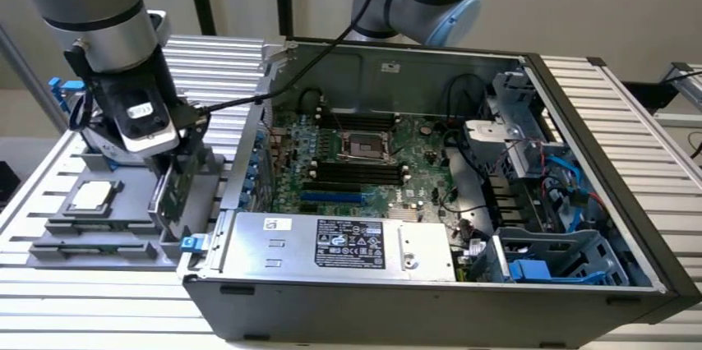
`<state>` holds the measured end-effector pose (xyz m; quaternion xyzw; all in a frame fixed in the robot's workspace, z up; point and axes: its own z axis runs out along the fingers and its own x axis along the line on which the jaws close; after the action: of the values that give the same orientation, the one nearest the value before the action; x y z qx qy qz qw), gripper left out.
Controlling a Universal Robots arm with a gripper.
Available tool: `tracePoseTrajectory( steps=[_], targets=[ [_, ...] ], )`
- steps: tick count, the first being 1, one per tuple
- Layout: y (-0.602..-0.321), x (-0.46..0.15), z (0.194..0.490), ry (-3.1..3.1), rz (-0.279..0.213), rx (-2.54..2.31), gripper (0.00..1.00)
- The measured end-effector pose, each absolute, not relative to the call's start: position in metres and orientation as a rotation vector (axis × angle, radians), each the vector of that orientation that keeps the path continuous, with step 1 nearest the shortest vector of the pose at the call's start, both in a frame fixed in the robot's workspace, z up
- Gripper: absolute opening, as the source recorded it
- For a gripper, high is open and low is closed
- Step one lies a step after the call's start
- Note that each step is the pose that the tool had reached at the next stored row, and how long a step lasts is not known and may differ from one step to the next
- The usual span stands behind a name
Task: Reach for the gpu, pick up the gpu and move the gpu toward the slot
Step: 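Pick up the gpu and move the gpu toward the slot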
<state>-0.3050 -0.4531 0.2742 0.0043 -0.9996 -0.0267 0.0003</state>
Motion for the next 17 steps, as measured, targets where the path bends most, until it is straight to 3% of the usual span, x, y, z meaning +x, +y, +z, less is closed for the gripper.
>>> tracePoseTrajectory(
  steps=[17],
  targets=[
    [-0.454, -0.295, 0.350, -3.132, -0.086, 0.013, 0.27]
  ],
)
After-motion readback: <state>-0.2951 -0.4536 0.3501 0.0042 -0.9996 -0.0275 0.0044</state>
